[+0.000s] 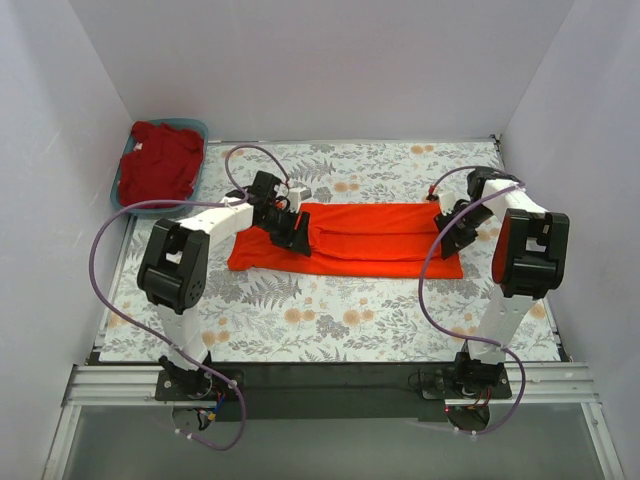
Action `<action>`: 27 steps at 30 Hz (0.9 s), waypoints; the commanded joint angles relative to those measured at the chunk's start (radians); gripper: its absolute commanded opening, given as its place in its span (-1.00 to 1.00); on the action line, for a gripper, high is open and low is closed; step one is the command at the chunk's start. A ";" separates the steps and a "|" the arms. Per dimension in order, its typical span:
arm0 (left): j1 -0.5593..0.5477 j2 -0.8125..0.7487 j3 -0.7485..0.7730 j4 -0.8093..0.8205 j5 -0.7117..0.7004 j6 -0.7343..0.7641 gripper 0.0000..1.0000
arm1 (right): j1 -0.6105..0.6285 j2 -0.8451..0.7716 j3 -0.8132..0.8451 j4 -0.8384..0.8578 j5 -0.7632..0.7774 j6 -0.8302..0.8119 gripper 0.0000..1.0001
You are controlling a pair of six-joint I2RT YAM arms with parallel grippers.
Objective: Fold and stack the t-shirts
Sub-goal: Fold the tshirt
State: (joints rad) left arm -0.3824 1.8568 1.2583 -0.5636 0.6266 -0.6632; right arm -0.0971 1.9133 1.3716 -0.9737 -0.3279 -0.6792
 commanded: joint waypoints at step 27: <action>0.075 0.052 0.142 0.301 -0.305 -0.203 0.03 | -0.004 -0.031 -0.037 0.187 0.153 0.179 -0.32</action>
State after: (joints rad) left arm -0.3759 2.0155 1.4235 -0.3641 0.3614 -0.8177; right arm -0.0914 1.9247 1.3312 -0.8097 -0.1867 -0.5144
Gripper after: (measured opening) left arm 0.512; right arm 0.333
